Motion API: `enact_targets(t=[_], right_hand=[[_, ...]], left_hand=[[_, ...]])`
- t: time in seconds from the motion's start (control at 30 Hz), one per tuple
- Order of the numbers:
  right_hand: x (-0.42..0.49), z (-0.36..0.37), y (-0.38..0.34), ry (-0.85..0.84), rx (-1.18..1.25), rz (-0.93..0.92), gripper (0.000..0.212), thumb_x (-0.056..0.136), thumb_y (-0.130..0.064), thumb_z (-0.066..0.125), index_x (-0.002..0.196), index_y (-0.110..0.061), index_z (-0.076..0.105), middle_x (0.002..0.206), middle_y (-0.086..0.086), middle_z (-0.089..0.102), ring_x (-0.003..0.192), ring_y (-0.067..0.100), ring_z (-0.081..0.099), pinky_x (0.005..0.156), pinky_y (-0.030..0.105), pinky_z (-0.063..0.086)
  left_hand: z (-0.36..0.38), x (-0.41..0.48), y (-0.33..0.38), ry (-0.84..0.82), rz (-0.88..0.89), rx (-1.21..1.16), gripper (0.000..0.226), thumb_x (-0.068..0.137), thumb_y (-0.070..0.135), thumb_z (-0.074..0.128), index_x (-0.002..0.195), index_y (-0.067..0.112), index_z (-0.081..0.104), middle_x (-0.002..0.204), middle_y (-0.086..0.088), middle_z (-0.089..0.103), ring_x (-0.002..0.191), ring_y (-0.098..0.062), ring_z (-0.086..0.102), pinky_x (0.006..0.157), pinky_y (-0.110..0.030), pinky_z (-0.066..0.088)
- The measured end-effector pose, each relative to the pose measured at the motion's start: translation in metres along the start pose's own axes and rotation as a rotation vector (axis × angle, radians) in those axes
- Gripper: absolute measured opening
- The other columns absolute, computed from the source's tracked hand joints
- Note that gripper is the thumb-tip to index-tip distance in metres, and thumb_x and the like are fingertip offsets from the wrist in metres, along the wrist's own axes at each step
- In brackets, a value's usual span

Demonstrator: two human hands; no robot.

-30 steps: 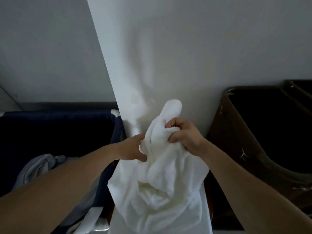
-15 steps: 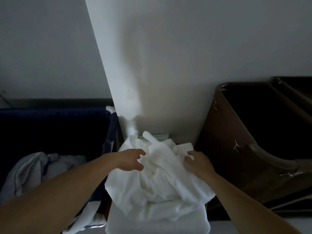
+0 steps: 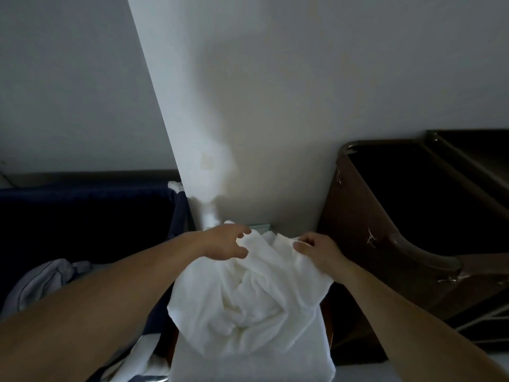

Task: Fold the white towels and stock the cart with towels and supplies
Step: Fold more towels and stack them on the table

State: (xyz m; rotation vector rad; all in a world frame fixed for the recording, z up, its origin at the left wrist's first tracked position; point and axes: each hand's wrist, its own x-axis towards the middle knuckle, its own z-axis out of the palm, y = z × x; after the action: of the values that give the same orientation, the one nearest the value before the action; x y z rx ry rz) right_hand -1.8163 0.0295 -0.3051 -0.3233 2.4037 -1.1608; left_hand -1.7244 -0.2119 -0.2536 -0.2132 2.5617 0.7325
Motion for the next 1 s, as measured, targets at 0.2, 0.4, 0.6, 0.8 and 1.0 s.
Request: enact_targets(t=[0.2,0.4,0.6,0.8,1.0], right_hand=[[-0.045,-0.043,-0.112,0.001,0.352,-0.363,0.016,0.097,-0.015,0.061,0.082,-0.015,0.06,0.073,0.0,0.062,0.061,0.01,0.057,0.058,0.024,0.048],[-0.091,-0.077,-0.189,-0.137,0.555,-0.574,0.01,0.092,-0.015,0.06,0.082,-0.015,0.06,0.074,0.002,0.062,0.064,0.013,0.056,0.057,0.024,0.049],[-0.092,-0.093,-0.212,0.309,0.386,-0.541,0.014,0.096,-0.017,0.064,0.082,-0.016,0.062,0.075,-0.001,0.063,0.069,0.016,0.057,0.063,0.029,0.049],[-0.102,-0.064,-0.199,0.272,0.279,-0.493,0.015,0.088,-0.029,0.073,0.085,-0.016,0.066,0.067,-0.01,0.066,0.061,0.007,0.061,0.06,0.021,0.049],[-0.086,-0.03,-0.179,0.241,0.015,-0.375,0.004,0.088,-0.016,0.068,0.087,-0.018,0.071,0.078,-0.003,0.072,0.069,0.013,0.068,0.066,0.03,0.055]], left_hand=[[-0.037,-0.018,0.028,0.098,0.201,-0.121,0.09,0.088,0.034,0.073,0.156,0.033,0.016,0.159,0.013,0.023,0.144,-0.013,0.028,0.113,-0.026,0.029],[-0.098,-0.061,0.067,0.058,0.546,-0.669,0.061,0.085,0.025,0.074,0.14,0.017,0.049,0.135,-0.005,0.062,0.128,-0.023,0.056,0.107,-0.043,0.045],[-0.146,-0.094,0.08,0.239,0.583,-0.932,0.046,0.086,0.027,0.067,0.121,-0.002,0.063,0.114,-0.013,0.069,0.105,-0.027,0.064,0.098,-0.041,0.049],[-0.17,-0.113,0.097,0.605,0.6,-0.638,0.053,0.092,0.042,0.061,0.083,-0.008,0.046,0.077,-0.006,0.042,0.069,-0.022,0.039,0.063,-0.036,0.032],[-0.202,-0.129,0.121,1.004,0.573,-0.445,0.043,0.101,0.031,0.053,0.063,0.018,0.037,0.053,0.011,0.031,0.048,-0.006,0.029,0.045,-0.021,0.025]])
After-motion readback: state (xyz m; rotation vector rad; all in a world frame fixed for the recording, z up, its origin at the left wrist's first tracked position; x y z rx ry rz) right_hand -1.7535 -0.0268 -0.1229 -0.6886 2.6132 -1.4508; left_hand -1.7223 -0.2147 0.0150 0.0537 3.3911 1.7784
